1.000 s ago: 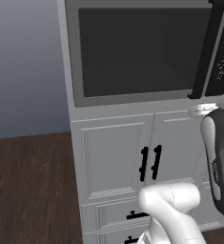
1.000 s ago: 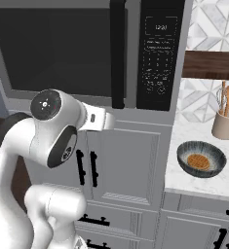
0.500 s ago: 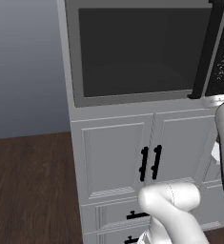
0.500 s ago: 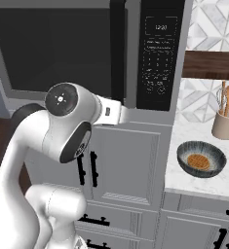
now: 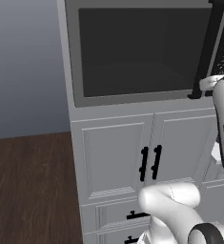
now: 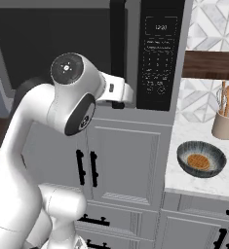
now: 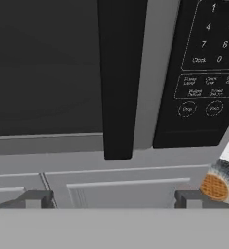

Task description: Open the microwave, place the bowl with waffle inside the microwave, then close the microwave door and turn it on.

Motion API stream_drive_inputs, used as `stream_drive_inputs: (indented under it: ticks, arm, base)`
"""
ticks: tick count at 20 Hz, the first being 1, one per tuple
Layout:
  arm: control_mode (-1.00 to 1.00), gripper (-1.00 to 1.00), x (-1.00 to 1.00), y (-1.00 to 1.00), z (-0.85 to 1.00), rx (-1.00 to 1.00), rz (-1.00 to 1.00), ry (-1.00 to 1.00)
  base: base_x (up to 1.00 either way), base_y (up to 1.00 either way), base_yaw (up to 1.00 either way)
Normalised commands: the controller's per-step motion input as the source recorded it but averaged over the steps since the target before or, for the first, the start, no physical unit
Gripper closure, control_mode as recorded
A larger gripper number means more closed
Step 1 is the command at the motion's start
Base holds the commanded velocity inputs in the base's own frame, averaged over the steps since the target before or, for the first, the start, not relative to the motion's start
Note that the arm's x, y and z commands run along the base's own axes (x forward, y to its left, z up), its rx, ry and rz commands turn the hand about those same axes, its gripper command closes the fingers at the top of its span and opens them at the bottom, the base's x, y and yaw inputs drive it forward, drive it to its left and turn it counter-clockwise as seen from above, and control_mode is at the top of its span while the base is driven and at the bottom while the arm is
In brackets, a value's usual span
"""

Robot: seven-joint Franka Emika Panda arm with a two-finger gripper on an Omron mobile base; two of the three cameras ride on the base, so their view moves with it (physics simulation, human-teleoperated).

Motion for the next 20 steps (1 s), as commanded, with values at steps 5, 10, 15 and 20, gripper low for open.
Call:
stream_drive_inputs:
  ticks: [5, 10, 15, 20]
  arm:
    - [-1.0, -1.0, 0.49, 0.0, 0.04, 0.0, 0.0, -0.08]
    - [-1.0, -1.0, 0.36, 0.0, 0.02, 0.0, 0.01, -0.21]
    - [-1.0, -1.0, 0.22, 0.0, 0.07, 0.0, 0.02, -0.39]
    - [-1.0, -1.0, 0.38, 0.0, 0.0, 0.0, 0.0, -0.13]
  base:
    - [0.0, 0.0, 0.0]
    - [0.0, 0.0, 0.0]
    - [0.0, 0.0, 0.0]
    - [0.0, 0.0, 0.0]
